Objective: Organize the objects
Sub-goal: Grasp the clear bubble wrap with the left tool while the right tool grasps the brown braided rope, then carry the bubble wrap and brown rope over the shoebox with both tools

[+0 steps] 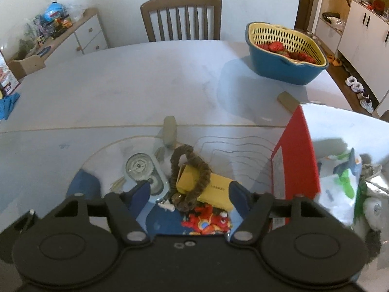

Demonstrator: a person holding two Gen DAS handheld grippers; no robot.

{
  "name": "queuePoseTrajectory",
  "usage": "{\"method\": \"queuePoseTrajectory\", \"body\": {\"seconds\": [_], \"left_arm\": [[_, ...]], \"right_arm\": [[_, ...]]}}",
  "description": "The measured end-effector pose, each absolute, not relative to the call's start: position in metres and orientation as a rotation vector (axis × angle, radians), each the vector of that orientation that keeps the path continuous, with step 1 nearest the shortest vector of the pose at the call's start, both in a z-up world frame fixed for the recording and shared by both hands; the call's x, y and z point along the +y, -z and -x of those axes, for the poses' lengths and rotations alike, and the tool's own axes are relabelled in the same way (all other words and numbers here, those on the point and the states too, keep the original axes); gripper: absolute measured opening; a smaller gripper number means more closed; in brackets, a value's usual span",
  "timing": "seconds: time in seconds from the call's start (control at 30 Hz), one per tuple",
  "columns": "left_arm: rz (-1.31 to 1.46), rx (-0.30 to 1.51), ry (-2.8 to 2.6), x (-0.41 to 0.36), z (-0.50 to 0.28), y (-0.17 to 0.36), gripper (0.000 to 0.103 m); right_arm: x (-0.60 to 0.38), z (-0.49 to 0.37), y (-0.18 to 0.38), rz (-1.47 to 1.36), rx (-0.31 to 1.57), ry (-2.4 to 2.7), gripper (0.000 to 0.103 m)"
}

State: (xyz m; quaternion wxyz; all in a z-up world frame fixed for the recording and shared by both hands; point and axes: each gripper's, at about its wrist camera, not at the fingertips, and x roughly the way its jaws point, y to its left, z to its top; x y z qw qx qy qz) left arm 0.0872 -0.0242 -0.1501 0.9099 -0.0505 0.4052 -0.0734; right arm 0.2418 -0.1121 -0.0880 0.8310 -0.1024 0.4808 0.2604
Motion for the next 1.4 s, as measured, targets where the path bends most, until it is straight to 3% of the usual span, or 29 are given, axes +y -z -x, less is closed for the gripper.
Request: {"method": "queuePoseTrajectory", "body": {"seconds": [0.23, 0.4, 0.47, 0.6, 0.67, 0.83, 1.4], "left_arm": [[0.1, 0.826, 0.155, -0.026, -0.086, 0.153, 0.102], [0.094, 0.825, 0.165, -0.029, -0.088, 0.153, 0.091], [0.095, 0.835, 0.176, -0.03, -0.09, 0.155, 0.082], [0.086, 0.831, 0.179, -0.031, -0.09, 0.153, 0.073], [0.094, 0.826, 0.195, -0.031, -0.09, 0.152, 0.06], [0.084, 0.839, 0.218, -0.034, -0.09, 0.148, 0.045], [0.194, 0.872, 0.16, -0.017, -0.088, 0.137, 0.04]], "right_arm": [[-0.11, -0.256, 0.102, 0.193, 1.053, -0.518, 0.048], [-0.107, -0.26, 0.107, 0.204, 1.051, -0.507, 0.043], [-0.105, -0.26, 0.107, 0.209, 1.05, -0.508, 0.042], [-0.099, -0.257, 0.107, 0.237, 1.038, -0.51, 0.029], [-0.096, -0.254, 0.107, 0.252, 1.032, -0.511, 0.024], [-0.095, -0.254, 0.106, 0.249, 1.025, -0.517, 0.012], [-0.117, -0.221, 0.059, 0.118, 0.955, -0.582, 0.008]]}}
